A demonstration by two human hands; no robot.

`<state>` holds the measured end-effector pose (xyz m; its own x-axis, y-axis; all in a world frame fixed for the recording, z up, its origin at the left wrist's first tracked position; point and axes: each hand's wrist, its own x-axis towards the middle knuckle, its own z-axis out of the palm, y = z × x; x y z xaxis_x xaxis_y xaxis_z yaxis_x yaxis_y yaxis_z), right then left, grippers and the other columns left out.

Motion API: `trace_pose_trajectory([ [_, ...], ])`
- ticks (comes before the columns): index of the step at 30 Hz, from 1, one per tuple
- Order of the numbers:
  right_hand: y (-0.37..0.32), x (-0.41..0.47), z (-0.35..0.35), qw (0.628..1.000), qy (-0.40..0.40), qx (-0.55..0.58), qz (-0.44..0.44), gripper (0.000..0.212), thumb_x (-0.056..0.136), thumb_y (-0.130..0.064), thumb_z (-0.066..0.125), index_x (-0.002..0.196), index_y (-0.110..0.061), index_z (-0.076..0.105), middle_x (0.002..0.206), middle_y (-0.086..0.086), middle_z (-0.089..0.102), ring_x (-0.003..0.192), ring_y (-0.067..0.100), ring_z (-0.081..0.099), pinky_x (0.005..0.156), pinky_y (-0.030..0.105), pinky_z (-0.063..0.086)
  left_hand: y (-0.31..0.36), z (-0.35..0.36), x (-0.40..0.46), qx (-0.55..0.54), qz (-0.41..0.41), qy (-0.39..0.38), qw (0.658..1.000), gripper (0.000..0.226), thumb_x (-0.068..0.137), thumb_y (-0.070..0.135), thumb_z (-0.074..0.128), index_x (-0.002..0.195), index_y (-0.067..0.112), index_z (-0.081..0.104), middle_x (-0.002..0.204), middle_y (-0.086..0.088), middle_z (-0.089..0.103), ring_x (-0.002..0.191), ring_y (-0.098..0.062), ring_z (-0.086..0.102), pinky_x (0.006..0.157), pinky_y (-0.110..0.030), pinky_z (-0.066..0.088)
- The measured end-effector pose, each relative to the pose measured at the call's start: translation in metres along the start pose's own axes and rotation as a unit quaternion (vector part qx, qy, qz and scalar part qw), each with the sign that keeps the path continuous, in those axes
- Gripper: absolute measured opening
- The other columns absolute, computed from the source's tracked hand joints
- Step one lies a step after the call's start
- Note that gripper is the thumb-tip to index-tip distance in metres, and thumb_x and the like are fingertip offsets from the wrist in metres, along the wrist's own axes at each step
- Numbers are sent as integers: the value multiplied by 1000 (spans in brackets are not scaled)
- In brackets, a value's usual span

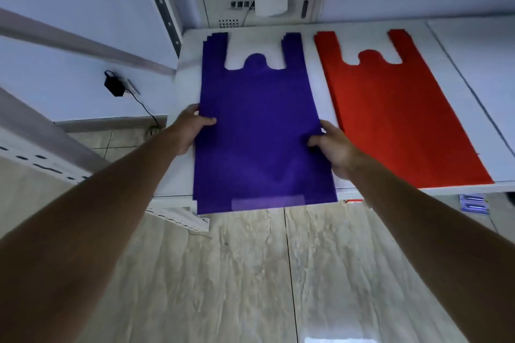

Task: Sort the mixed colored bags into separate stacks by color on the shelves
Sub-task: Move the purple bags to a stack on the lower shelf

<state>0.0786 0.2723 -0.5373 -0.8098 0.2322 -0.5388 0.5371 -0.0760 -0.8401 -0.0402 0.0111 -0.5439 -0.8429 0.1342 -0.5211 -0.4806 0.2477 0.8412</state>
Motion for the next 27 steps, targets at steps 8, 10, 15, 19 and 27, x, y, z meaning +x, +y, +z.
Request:
trace_pose_trajectory([
  [8, -19, 9, 6, 996, 36, -71, -37, 53, 86, 8, 47, 134, -14, 48, 112, 9, 64, 88, 23, 63, 82, 35, 55, 11, 1, 11, 55, 58, 55, 995, 53, 93, 8, 57, 143, 17, 40, 140, -5, 51, 121, -23, 54, 99, -34, 47],
  [10, -24, 11, 6, 992, 56, -110, -31, 53, 89, 4, 52, 138, -13, 44, 121, 11, 62, 102, 26, 62, 93, 38, 52, 15, 2, 12, 68, 57, 61, 994, 54, 94, 13, 58, 144, 15, 38, 142, -6, 50, 123, -23, 53, 102, -34, 46],
  [15, -25, 2, 11, 977, 74, -196, -27, 54, 91, -7, 55, 142, -9, 38, 131, 12, 56, 115, 29, 57, 99, 37, 48, 23, -1, 6, 87, 48, 62, 993, 61, 92, 13, 60, 147, 12, 32, 145, -9, 47, 127, -25, 51, 108, -40, 43],
  [19, -26, -20, 7, 956, 77, -278, -53, 58, 91, -7, 53, 145, -8, 33, 138, 14, 49, 119, 30, 53, 92, 34, 48, 31, -1, -13, 144, 67, 58, 986, 61, 93, 10, 58, 147, 9, 31, 148, -12, 42, 132, -27, 46, 109, -36, 41],
  [27, -39, -105, -23, 837, 87, -524, -136, 41, 93, -19, 49, 134, -19, 52, 139, 9, 49, 101, 27, 63, 93, 36, 50, 52, -2, -92, 351, 143, 69, 923, 47, 99, 27, 47, 142, 8, 44, 147, -13, 44, 134, -29, 44, 109, -35, 35],
])
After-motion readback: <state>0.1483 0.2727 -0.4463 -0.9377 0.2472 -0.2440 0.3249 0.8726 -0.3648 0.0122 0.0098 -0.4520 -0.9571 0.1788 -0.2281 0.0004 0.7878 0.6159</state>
